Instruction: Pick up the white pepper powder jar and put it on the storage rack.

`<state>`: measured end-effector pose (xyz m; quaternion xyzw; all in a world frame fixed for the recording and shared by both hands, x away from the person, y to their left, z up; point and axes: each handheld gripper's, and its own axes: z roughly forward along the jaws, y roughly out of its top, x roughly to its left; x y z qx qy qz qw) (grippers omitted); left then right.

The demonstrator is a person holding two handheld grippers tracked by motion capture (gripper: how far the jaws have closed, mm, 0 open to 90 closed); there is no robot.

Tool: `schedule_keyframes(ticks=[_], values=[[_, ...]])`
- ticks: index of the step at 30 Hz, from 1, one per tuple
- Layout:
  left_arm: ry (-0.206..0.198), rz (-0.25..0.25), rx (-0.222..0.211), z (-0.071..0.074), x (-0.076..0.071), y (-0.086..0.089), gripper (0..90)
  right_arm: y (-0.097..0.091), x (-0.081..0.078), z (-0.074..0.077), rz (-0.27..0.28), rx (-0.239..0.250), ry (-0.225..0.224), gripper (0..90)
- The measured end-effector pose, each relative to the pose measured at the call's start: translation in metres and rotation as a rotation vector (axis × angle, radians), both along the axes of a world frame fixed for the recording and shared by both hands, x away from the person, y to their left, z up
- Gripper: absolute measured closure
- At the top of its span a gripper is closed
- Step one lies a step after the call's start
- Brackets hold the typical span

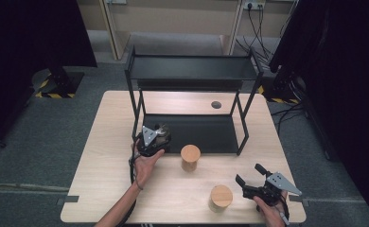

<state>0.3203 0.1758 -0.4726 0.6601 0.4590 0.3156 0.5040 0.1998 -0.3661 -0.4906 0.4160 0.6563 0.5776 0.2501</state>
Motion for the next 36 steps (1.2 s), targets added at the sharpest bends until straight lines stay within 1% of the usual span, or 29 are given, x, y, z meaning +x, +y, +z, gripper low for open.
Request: schedule_keyframes(ticks=[3,5,6,8,10,13,16,18,23,29,33,36], values=[[-0.002,0.001,0.000,-0.001,0.000,0.000,30.7,0.000,0.000,0.000,0.001,0.000,0.001,1.2],[-0.007,0.002,-0.013,-0.001,-0.001,0.001,29.5,0.000,0.000,0.000,0.002,0.000,0.001,1.2],[-0.010,0.011,-0.010,0.001,-0.002,-0.001,25.7,0.000,0.000,0.000,0.002,0.001,0.001,1.2],[-0.024,0.012,-0.014,0.002,-0.004,-0.002,21.7,0.000,0.000,0.000,0.004,0.001,0.001,1.2],[-0.035,0.017,-0.006,0.003,-0.006,-0.005,16.9,0.000,0.000,0.000,0.004,0.002,0.000,1.2],[-0.036,0.017,-0.010,0.004,-0.008,-0.008,12.4,0.000,0.000,0.000,0.004,0.002,0.000,1.2],[-0.043,0.027,0.003,0.005,-0.012,-0.012,8.2,0.000,0.000,0.000,0.003,0.003,0.000,1.2],[-0.042,0.037,0.004,0.007,-0.016,-0.015,5.2,0.000,0.000,-0.001,0.005,0.005,0.001,1.2],[-0.049,0.039,0.024,0.009,-0.023,-0.019,2.9,-0.001,0.000,-0.001,0.006,0.006,-0.001,1.2],[-0.043,0.023,0.000,0.009,-0.030,-0.014,3.0,-0.001,-0.001,-0.001,0.004,0.007,-0.002,1.2],[-0.045,0.005,-0.001,0.010,-0.036,-0.011,3.0,-0.001,0.000,-0.001,0.005,0.007,-0.002,1.2],[-0.053,-0.010,-0.003,0.010,-0.041,-0.009,2.9,-0.001,0.000,-0.001,0.004,0.007,-0.002,1.2]])
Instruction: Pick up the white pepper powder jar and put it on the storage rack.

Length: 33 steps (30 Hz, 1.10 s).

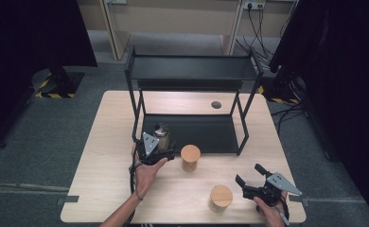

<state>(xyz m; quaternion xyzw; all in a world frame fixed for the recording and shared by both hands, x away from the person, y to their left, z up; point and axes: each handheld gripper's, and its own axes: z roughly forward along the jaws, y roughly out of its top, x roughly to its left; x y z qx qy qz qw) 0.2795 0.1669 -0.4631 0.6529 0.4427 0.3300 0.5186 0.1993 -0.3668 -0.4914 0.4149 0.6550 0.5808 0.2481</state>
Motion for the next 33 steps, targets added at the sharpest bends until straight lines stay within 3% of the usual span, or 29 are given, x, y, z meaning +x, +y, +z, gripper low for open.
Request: schedule_keyframes(ticks=[33], values=[[-0.024,-0.100,-0.047,-0.009,-0.047,0.025,2.1,0.001,0.000,0.000,-0.005,0.002,0.001,1.2]])
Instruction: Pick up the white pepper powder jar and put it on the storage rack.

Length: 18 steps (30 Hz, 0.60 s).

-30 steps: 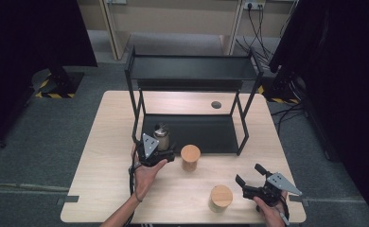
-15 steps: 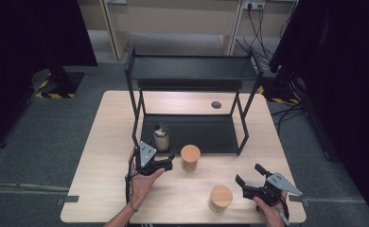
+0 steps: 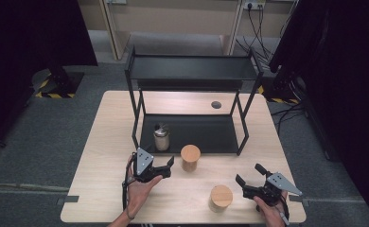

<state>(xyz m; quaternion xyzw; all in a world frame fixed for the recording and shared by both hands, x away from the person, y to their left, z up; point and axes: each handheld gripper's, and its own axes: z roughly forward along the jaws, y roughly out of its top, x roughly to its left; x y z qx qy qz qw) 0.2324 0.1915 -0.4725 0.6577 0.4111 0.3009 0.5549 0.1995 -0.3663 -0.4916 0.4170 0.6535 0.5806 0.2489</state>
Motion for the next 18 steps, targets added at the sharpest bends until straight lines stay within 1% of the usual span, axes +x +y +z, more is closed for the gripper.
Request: schedule_keyframes(ticks=[6,18], values=[[0.001,-0.022,-0.017,-0.002,-0.007,0.005,2.0,0.000,0.000,0.000,-0.001,0.000,-0.001,1.2],[0.000,-0.052,-0.037,-0.008,-0.020,0.011,1.7,0.000,-0.001,0.000,-0.005,0.003,-0.001,1.2]])
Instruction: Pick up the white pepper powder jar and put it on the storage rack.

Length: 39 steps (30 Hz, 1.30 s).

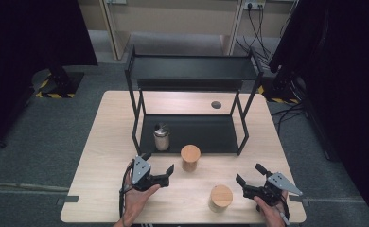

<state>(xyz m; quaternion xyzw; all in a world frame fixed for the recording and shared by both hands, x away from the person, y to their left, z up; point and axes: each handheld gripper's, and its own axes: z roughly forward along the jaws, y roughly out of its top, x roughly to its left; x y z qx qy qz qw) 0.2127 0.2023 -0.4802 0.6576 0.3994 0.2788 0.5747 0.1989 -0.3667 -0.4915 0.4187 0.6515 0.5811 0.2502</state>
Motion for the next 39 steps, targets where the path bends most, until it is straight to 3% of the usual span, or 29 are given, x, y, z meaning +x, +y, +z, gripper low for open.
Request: schedule_keyframes(ticks=[10,26,39], values=[[0.001,-0.024,-0.004,-0.003,-0.012,0.004,1.6,0.000,0.000,0.000,-0.001,0.000,-0.001,1.2],[0.013,-0.020,0.007,-0.014,-0.027,0.010,1.4,-0.001,-0.001,0.000,0.000,0.001,-0.002,1.2],[0.012,-0.024,0.008,-0.016,-0.031,0.010,1.2,-0.001,-0.001,0.000,0.002,0.002,-0.003,1.2]])
